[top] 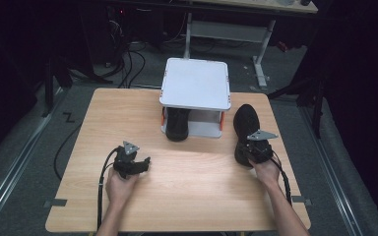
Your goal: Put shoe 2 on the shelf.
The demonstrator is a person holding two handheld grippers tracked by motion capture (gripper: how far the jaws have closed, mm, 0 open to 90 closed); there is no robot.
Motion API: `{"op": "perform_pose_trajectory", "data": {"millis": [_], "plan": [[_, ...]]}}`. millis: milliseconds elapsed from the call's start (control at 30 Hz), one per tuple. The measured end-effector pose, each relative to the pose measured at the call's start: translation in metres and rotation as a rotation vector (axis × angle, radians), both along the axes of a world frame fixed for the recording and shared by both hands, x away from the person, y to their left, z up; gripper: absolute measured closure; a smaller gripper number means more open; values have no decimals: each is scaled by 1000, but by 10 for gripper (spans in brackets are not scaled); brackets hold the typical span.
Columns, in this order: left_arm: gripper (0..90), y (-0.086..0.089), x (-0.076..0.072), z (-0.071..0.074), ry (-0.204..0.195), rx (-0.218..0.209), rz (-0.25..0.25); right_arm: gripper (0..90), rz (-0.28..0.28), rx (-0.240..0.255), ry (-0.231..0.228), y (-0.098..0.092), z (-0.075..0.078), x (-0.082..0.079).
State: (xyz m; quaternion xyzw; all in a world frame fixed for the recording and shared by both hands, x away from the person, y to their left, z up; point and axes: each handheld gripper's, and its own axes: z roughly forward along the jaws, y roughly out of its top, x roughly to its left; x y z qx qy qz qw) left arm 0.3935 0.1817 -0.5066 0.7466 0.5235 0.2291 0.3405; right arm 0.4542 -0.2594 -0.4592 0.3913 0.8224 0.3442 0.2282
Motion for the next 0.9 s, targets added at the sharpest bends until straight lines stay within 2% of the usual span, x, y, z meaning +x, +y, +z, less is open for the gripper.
{"op": "perform_pose_trajectory", "data": {"millis": [133, 300, 433, 900], "plan": [[298, 0, 0, 0, 0, 0, 0, 837, 2, 11, -18, -2, 4, -4], [300, 0, 0, 0, 0, -1, 0, 837, 14, -4, -26, -1, 7, -9], [299, 0, 0, 0, 0, 0, 0, 837, 15, 3, -41, -1, 10, -13], [299, 0, 0, 0, 0, 1, -1, 836, 7, 17, -45, -13, 15, -27]]}}
